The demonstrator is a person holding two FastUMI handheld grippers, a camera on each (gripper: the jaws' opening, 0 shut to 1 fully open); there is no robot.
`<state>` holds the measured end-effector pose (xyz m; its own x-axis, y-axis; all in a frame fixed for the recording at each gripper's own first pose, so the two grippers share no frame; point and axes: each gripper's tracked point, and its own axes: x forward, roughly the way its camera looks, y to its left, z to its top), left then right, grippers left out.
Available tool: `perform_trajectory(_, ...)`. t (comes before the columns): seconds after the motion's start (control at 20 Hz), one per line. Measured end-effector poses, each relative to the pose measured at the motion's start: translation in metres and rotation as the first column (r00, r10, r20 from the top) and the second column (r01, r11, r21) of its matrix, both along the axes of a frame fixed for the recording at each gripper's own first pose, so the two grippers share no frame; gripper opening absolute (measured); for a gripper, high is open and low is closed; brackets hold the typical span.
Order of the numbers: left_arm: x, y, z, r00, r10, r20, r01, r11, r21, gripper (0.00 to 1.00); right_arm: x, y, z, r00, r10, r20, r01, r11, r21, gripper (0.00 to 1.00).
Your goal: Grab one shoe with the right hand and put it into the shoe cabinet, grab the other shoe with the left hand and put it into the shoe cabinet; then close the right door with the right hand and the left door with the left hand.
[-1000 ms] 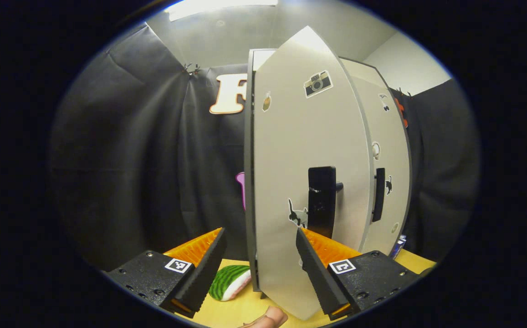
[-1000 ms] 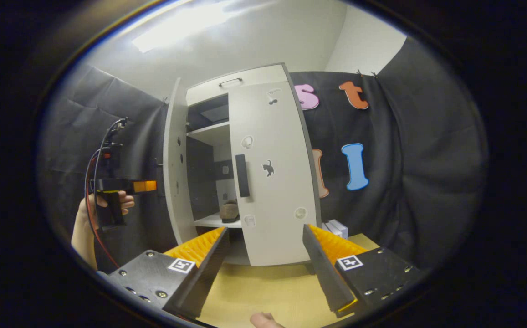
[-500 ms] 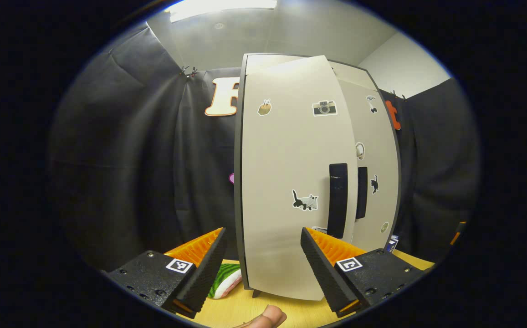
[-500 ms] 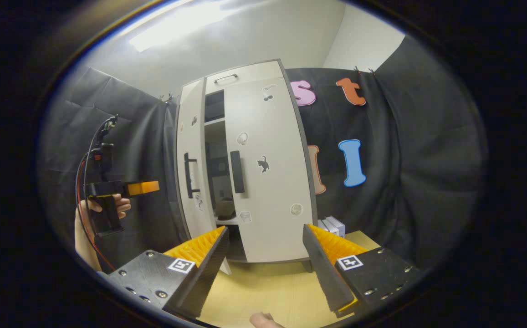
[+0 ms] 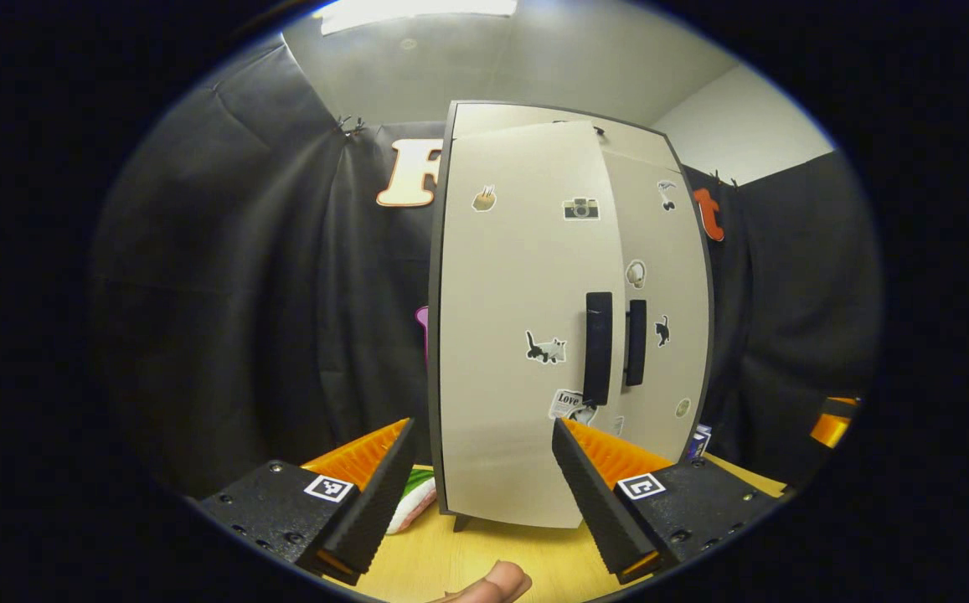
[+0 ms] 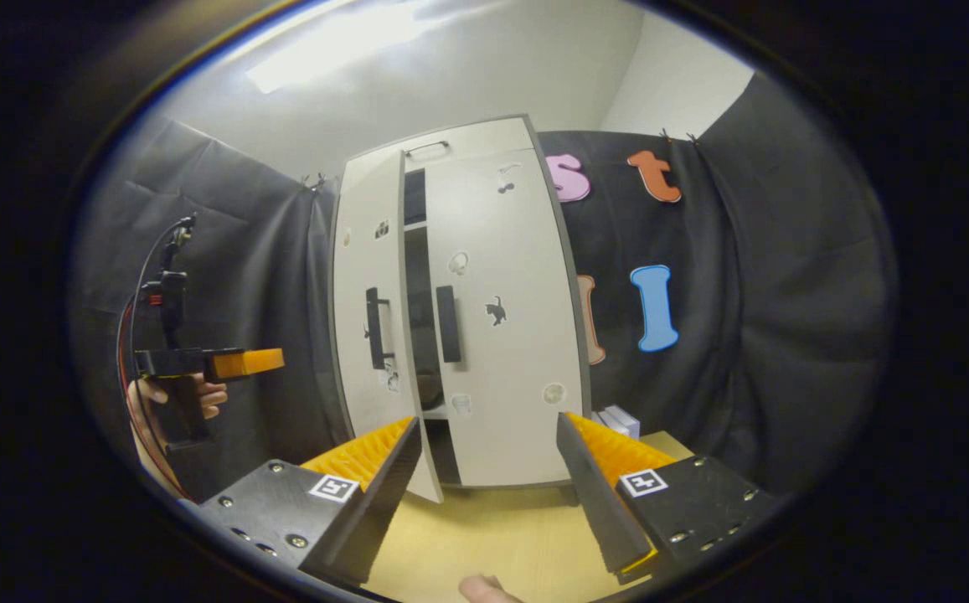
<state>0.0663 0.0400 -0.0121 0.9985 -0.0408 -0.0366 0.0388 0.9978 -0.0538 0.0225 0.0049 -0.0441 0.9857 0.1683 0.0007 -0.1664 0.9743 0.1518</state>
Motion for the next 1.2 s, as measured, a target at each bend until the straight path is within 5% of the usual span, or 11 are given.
perform_trajectory(0.6, -0.071, -0.015, -0.027, 0.999, 0.034, 0.018, -0.033, 0.999, -0.032, 0.98, -0.007, 0.008, 0.006, 1.000, -0.001, 0.017, 0.001, 1.000, 0.015, 0.97)
perform_trajectory(1.2, -0.087, -0.063, -0.041, 0.998, -0.062, 0.002, 0.062, 0.998, -0.009, 0.99, -0.043, -0.009, 0.010, 0.998, -0.013, 0.056, 0.011, 1.000, 0.026, 0.97)
